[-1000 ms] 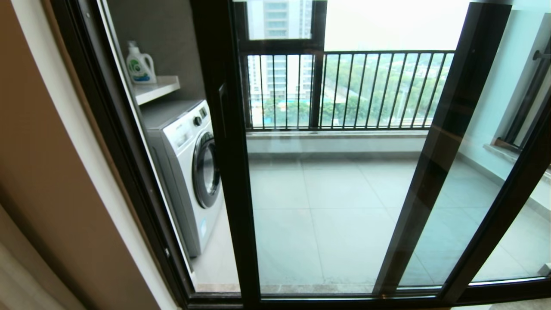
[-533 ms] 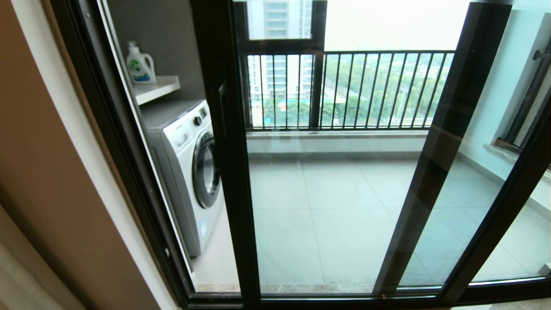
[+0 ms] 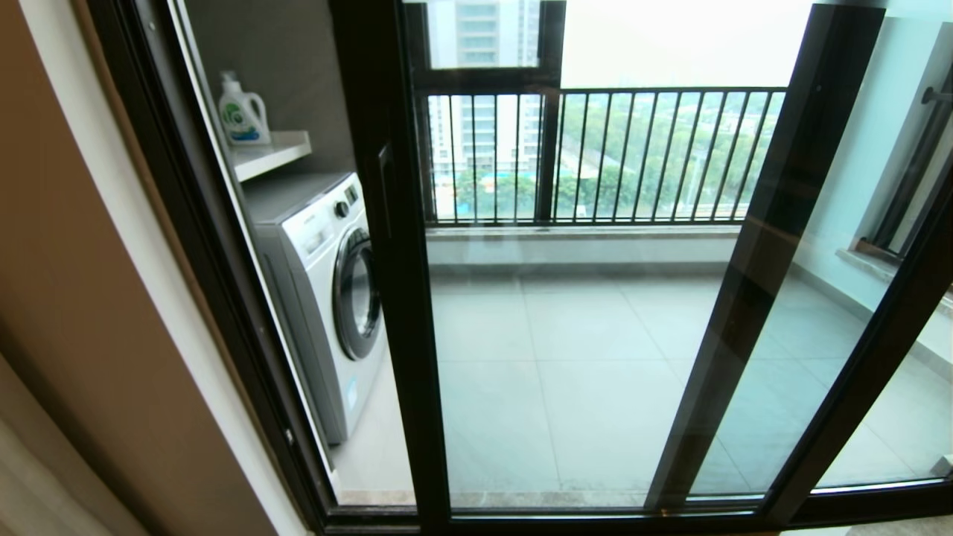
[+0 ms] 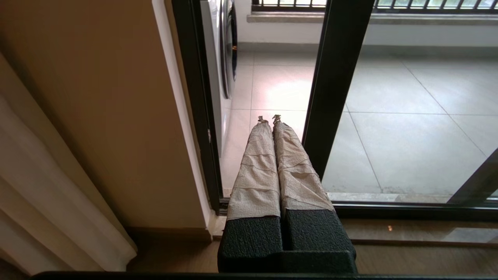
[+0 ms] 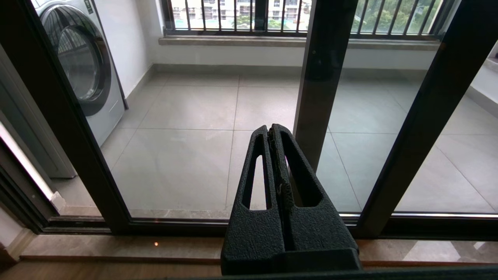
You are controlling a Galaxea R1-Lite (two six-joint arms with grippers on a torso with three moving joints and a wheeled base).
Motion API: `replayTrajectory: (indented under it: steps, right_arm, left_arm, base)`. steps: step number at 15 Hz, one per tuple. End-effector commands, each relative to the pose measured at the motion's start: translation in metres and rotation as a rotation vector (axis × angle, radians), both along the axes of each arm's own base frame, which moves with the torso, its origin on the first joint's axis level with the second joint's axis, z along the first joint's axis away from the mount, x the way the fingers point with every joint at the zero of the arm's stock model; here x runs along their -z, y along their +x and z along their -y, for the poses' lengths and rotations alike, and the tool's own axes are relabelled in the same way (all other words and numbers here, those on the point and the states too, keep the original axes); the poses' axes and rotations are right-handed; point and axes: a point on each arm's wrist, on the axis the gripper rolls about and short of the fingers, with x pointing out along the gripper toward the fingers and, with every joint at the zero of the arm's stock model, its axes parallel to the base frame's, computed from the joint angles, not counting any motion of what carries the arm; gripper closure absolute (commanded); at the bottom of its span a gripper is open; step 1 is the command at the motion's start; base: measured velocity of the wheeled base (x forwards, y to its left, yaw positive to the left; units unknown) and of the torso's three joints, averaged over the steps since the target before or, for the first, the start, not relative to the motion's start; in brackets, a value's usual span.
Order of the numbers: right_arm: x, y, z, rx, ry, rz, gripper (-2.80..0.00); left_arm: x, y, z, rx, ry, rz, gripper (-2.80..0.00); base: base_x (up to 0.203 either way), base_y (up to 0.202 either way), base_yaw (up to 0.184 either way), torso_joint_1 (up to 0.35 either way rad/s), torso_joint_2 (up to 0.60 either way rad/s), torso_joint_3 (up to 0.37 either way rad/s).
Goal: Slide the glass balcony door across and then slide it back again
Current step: Close the slid door
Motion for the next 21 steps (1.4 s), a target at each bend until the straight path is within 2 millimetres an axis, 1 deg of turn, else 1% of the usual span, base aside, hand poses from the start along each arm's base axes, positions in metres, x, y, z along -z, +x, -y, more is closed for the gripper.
replayTrajectory:
  steps: [1,4,5,7,8,9,10,12,13,16,18,19,21]
  right_arm:
    - [0.003,0.001,0.000,0.000,-0.001,-0.011,0.00]
    - [0.003,0.001,0.000,-0.001,-0.001,-0.012,0.00]
    - [0.003,0.001,0.000,0.000,-0.001,-0.013,0.00]
    - [0.003,0.001,0.000,-0.001,-0.001,-0.012,0.00]
    - [0.003,0.001,0.000,0.000,-0.001,-0.013,0.00]
    - [0.003,0.001,0.000,-0.001,-0.001,-0.013,0.00]
    - [0.003,0.001,0.000,-0.001,-0.001,-0.012,0.00]
    - [0.003,0.001,0.000,-0.001,-0.001,-0.013,0.00]
    - [0.003,0.001,0.000,-0.001,-0.001,-0.011,0.00]
    - [0.003,0.001,0.000,-0.001,-0.001,-0.013,0.00]
    - [0.003,0.001,0.000,-0.001,-0.001,-0.013,0.00]
    - [0.003,0.001,0.000,-0.001,-0.001,-0.013,0.00]
    - [0.003,0.001,0.000,-0.001,-0.001,-0.012,0.00]
  left_arm:
    - [0.000,0.000,0.000,0.001,0.000,-0.003,0.00]
    - [-0.002,0.000,0.000,0.003,0.019,0.004,0.00]
    - [-0.011,-0.003,0.000,0.012,0.024,0.037,0.00]
    - [-0.050,-0.012,0.001,0.056,0.027,0.106,0.00]
    - [-0.071,-0.010,0.002,0.080,0.026,0.095,0.00]
    - [-0.090,-0.003,0.002,0.101,0.023,0.062,0.00]
    - [-0.103,0.007,0.003,0.119,0.019,0.020,0.00]
    - [-0.123,0.032,0.004,0.167,0.010,-0.037,0.00]
    - [-0.131,0.049,0.004,0.185,0.007,-0.044,0.00]
    - [-0.152,0.113,0.005,0.210,0.007,-0.048,0.00]
    - [-0.171,0.155,0.006,0.218,0.008,-0.011,0.00]
    - [-0.182,0.172,0.006,0.223,0.010,0.017,0.00]
    - [-0.195,0.198,0.010,0.246,0.011,0.045,0.00]
  base:
    - [0.000,0.000,0.000,0.000,0.00,0.000]
    - [0.000,0.000,0.000,0.000,0.00,0.000]
    - [0.000,0.000,0.000,0.000,0.00,0.000]
    - [0.000,0.000,0.000,0.000,0.00,0.000]
    - [0.000,0.000,0.000,0.000,0.00,0.000]
    - [0.000,0.000,0.000,0.000,0.00,0.000]
    - [0.000,0.000,0.000,0.000,0.00,0.000]
    - [0.000,0.000,0.000,0.000,0.00,0.000]
    - [0.000,0.000,0.000,0.000,0.00,0.000]
    - [0.000,0.000,0.000,0.000,0.00,0.000]
    - [0.000,0.000,0.000,0.000,0.00,0.000]
    - [0.000,0.000,0.000,0.000,0.00,0.000]
    - [0.000,0.000,0.000,0.000,0.00,0.000]
